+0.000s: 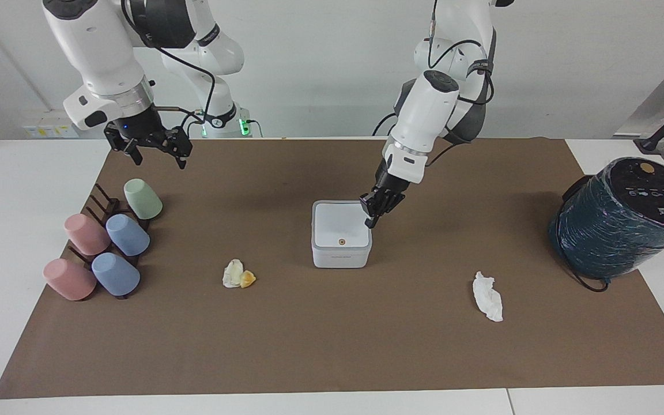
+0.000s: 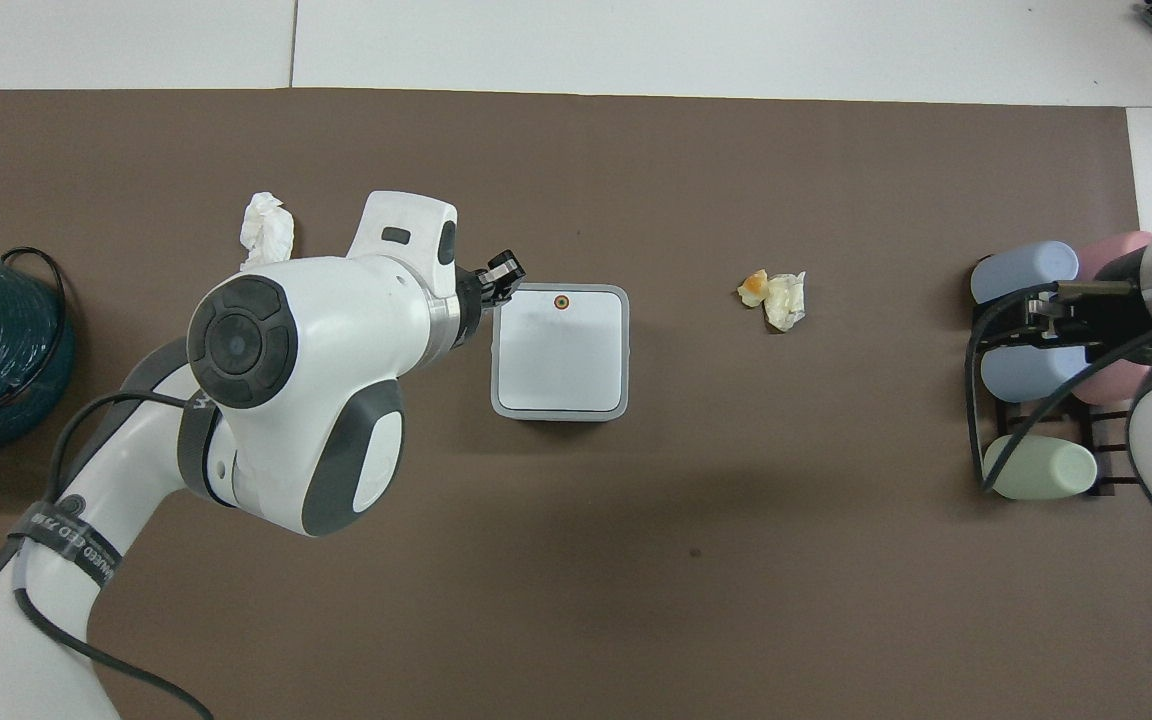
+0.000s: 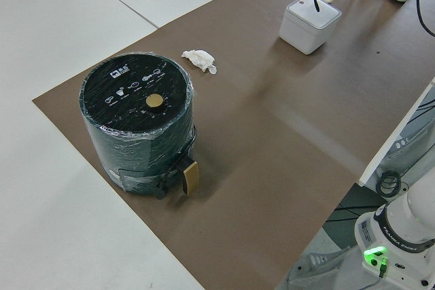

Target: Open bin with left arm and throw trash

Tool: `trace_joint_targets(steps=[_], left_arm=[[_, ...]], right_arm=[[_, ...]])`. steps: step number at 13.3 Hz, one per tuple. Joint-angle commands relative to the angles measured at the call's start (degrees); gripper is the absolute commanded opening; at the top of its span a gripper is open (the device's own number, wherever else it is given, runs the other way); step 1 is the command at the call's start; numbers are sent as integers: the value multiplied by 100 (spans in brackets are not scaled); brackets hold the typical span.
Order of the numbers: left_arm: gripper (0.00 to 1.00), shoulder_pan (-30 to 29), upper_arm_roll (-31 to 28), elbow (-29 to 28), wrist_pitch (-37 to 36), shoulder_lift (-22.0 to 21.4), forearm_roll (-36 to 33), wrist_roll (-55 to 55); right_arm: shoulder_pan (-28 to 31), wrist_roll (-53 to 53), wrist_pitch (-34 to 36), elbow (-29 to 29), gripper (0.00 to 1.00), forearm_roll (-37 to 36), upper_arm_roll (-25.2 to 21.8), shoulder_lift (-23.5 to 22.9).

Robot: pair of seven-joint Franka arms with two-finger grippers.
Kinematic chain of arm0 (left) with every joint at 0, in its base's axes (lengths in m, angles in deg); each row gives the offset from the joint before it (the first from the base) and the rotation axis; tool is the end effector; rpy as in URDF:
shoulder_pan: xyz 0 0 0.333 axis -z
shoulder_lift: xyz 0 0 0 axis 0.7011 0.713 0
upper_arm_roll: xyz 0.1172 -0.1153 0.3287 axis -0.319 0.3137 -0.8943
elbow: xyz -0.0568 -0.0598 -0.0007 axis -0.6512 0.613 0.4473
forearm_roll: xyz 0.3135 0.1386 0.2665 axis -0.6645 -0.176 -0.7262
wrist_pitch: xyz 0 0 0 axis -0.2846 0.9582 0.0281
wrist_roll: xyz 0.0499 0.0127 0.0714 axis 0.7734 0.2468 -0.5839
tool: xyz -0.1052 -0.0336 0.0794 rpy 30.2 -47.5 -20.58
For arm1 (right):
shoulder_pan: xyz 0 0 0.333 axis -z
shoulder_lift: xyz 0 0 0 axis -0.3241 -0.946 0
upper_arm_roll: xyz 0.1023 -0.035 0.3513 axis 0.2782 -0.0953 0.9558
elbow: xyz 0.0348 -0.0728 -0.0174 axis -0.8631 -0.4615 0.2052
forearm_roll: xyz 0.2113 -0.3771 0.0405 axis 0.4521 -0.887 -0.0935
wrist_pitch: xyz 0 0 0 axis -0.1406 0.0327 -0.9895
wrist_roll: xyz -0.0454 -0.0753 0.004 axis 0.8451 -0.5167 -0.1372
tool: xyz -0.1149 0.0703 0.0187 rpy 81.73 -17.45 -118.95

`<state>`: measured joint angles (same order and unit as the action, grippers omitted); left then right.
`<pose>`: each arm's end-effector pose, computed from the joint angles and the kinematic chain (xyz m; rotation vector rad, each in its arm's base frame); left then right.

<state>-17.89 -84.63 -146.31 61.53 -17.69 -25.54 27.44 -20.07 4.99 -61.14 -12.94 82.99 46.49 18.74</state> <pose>0.5908 -0.3533 0.4637 2.6283 0.6587 0.2936 0.5862 0.0318 0.6140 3.1062 -0.1774 -0.0434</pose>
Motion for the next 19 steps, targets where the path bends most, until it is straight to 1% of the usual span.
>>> trace_joint_targets(steps=[1,2,3,5,7,10,14,16,17,19], left_arm=[[0,140,-82,149,430,444,143,60],[0,237,-91,246,606,664,152,77],[0,255,-82,238,694,736,152,78],[0,264,-82,247,695,763,152,78],[0,474,-91,159,643,763,161,86],[0,597,-91,45,608,825,161,86],[0,730,-100,-60,642,1044,161,69],[0,695,-117,88,494,1045,144,69],[0,642,-117,245,276,1045,109,69],[0,485,-143,675,-653,992,-5,16]], right_arm=[[11,115,29,-60,100,40,-22,56],[19,123,29,-60,100,40,-22,56],[11,123,29,-60,100,40,-22,56],[11,123,29,-60,100,40,-22,56],[11,115,29,-51,100,40,-22,56],[19,123,29,-60,100,40,-22,56],[11,115,29,-60,100,40,-22,56],[45,123,29,-60,100,40,-22,56],[54,123,29,-60,100,40,-22,56],[55,132,-94,-86,100,40,-22,56]])
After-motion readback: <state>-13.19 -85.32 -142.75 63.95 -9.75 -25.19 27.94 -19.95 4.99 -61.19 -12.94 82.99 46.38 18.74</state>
